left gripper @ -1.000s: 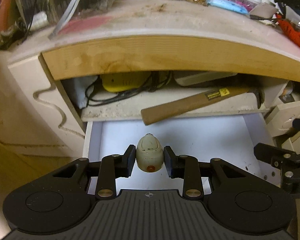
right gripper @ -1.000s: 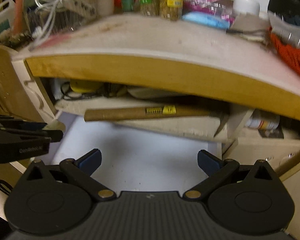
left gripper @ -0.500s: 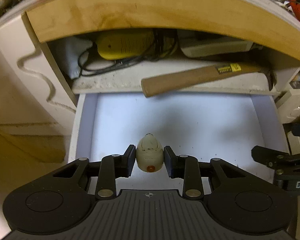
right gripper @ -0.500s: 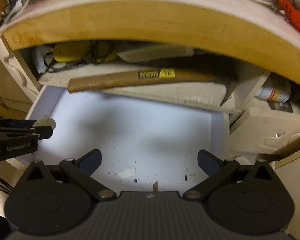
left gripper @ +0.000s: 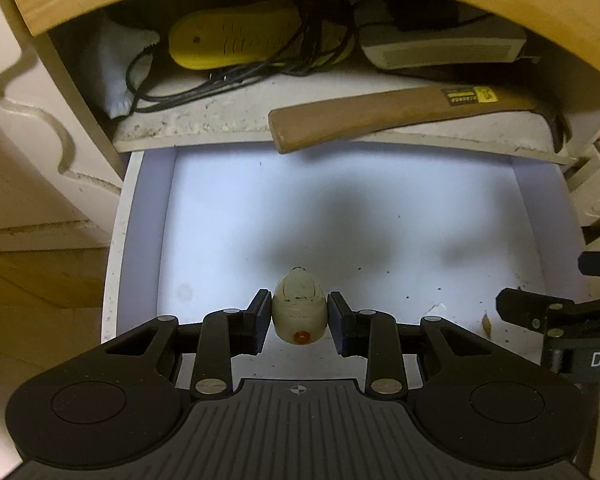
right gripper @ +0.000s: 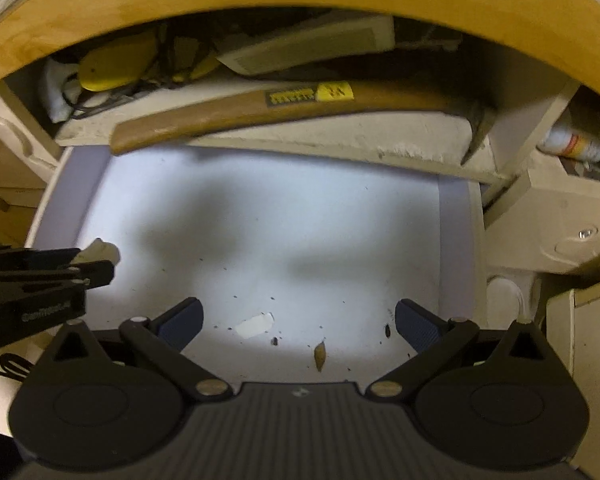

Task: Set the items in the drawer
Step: 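Lower the white toy with the left gripper onto the drawer floor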

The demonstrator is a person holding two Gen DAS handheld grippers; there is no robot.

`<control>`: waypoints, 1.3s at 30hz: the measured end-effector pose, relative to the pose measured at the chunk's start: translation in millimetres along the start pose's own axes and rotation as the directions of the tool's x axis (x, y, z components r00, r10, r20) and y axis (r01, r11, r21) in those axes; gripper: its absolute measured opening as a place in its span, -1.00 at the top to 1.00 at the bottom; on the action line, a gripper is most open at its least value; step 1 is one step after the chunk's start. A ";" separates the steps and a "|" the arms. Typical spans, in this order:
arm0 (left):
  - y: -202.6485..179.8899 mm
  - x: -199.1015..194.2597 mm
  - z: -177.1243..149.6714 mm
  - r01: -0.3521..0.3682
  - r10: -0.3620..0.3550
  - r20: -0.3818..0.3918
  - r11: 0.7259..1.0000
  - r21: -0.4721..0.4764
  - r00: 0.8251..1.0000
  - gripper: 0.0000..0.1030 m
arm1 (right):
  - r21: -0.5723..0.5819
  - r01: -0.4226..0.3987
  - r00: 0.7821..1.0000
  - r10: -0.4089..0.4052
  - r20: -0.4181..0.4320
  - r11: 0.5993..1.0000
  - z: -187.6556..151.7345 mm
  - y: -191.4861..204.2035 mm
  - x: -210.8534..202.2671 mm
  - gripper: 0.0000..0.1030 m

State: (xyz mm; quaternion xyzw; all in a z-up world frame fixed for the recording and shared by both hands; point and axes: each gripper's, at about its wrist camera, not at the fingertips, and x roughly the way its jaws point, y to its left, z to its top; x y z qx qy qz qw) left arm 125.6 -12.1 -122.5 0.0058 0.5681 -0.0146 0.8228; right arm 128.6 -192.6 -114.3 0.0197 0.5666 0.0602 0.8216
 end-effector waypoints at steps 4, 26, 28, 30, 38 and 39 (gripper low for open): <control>2.8 10.5 1.0 0.003 -0.003 -0.025 1.000 -0.018 1.000 0.43 | 0.006 0.004 1.000 -0.004 -0.017 1.000 2.5 -0.6 10.4 -0.99; 4.4 67.8 4.9 -0.001 -0.003 -0.137 1.000 -0.029 0.991 0.43 | 0.020 0.019 0.992 -0.016 -0.124 1.000 8.9 -6.1 71.4 -0.99; 5.2 71.6 4.0 -0.001 -0.004 -0.146 0.999 -0.032 0.989 0.43 | 0.022 0.021 0.991 -0.018 -0.134 1.000 8.8 -6.9 75.7 -0.99; 5.7 74.0 3.2 0.000 -0.005 -0.149 0.999 -0.033 0.989 0.42 | 0.024 0.024 0.989 -0.020 -0.145 0.999 8.8 -7.8 80.1 -0.99; 3.4 75.3 4.1 -0.007 0.003 -0.145 1.000 -0.024 0.989 0.42 | 0.029 0.033 0.983 -0.027 -0.183 0.999 7.8 -9.9 96.8 -0.99; 3.5 75.4 4.0 -0.009 0.005 -0.145 1.000 -0.026 0.989 0.42 | 0.029 0.034 0.983 -0.028 -0.184 0.999 6.6 -8.4 97.4 -0.99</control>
